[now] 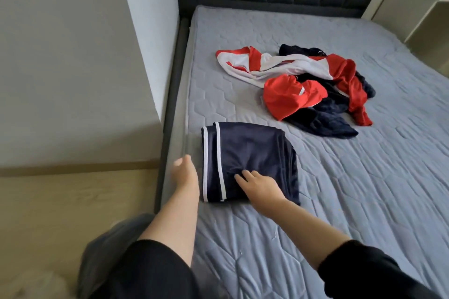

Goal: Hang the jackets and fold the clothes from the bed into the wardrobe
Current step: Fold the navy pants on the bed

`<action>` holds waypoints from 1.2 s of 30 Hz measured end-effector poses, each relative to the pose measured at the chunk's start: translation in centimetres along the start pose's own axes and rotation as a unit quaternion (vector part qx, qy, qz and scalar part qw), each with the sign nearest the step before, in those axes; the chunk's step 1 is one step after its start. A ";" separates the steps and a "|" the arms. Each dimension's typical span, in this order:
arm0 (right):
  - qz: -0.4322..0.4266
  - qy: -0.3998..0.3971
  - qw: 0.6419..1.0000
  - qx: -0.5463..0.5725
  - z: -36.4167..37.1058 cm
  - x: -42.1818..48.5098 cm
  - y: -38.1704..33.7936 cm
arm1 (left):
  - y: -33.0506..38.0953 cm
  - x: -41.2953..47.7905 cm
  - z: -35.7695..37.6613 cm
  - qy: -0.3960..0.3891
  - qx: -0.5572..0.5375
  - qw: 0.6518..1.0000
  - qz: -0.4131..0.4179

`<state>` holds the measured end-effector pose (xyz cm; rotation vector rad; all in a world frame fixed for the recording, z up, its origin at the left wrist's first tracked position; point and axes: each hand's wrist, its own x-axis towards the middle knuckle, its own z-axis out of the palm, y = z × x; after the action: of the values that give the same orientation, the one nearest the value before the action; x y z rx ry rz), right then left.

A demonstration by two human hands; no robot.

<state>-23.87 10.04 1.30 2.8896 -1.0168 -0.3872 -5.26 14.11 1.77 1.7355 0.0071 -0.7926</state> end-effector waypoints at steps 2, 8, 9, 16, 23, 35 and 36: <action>0.017 0.016 0.999 0.029 1.3 -0.4 0.0 | -0.2 -0.9 0.2 -0.020 0.094 0.990 0.099; 0.000 -0.009 0.989 0.150 1.4 -0.1 1.5 | -1.3 -2.1 1.7 -0.101 0.297 0.913 0.262; 0.010 -0.049 0.976 0.213 1.2 0.1 1.8 | -1.6 -1.9 1.9 -0.105 0.313 0.911 0.249; 0.166 -0.016 0.961 0.221 2.8 0.5 5.6 | -3.5 -0.4 2.8 -0.127 0.541 0.778 0.294; 0.443 0.101 0.720 0.524 6.3 -0.6 8.3 | -3.5 -0.1 2.9 -0.079 0.336 0.925 0.161; 0.413 -0.034 0.520 0.747 5.7 0.6 8.5 | -3.3 0.3 3.2 -0.343 0.171 0.910 -0.157; 0.418 -0.035 0.530 0.737 5.6 0.7 8.1 | -3.5 0.0 3.1 -0.340 0.174 0.912 -0.149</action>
<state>-29.69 3.50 -3.15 2.1858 -3.8468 0.9027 -8.17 12.54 -1.54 1.7144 -0.3671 -1.6798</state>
